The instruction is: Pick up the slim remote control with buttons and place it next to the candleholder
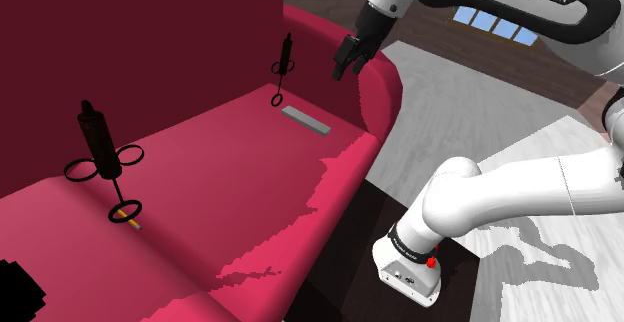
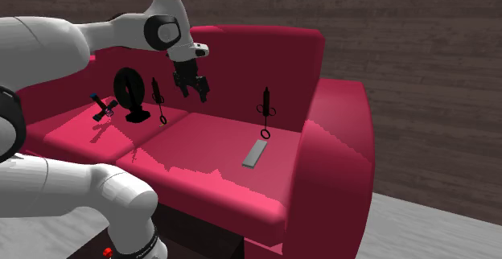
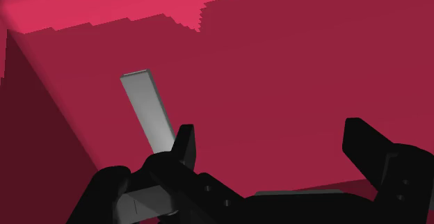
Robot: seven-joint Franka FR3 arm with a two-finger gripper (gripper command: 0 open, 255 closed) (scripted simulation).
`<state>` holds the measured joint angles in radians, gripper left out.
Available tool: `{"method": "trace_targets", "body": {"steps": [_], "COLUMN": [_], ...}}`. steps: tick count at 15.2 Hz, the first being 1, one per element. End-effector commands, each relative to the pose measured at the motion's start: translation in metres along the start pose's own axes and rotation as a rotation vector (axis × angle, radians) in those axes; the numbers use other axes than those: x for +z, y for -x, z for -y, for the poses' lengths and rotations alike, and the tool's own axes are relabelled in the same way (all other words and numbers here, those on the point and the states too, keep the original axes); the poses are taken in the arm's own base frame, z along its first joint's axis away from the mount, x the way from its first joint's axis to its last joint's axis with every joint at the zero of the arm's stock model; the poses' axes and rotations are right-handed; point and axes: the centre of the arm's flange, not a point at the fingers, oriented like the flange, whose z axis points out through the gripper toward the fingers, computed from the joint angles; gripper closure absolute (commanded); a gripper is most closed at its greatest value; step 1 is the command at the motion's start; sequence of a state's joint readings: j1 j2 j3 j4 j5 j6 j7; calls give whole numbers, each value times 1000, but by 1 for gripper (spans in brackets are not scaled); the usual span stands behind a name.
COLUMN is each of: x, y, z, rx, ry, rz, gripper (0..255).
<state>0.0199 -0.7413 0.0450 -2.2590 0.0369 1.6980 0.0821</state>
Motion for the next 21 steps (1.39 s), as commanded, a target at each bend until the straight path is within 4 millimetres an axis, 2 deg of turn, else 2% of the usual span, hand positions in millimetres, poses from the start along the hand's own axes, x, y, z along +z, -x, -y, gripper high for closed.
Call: {"method": "trace_targets", "body": {"steps": [1, 21], "x": [0, 210], "y": [0, -122], "z": [0, -123], "rx": [0, 7], "ry": [0, 0], "rz": [0, 121], "gripper": [0, 0]}}
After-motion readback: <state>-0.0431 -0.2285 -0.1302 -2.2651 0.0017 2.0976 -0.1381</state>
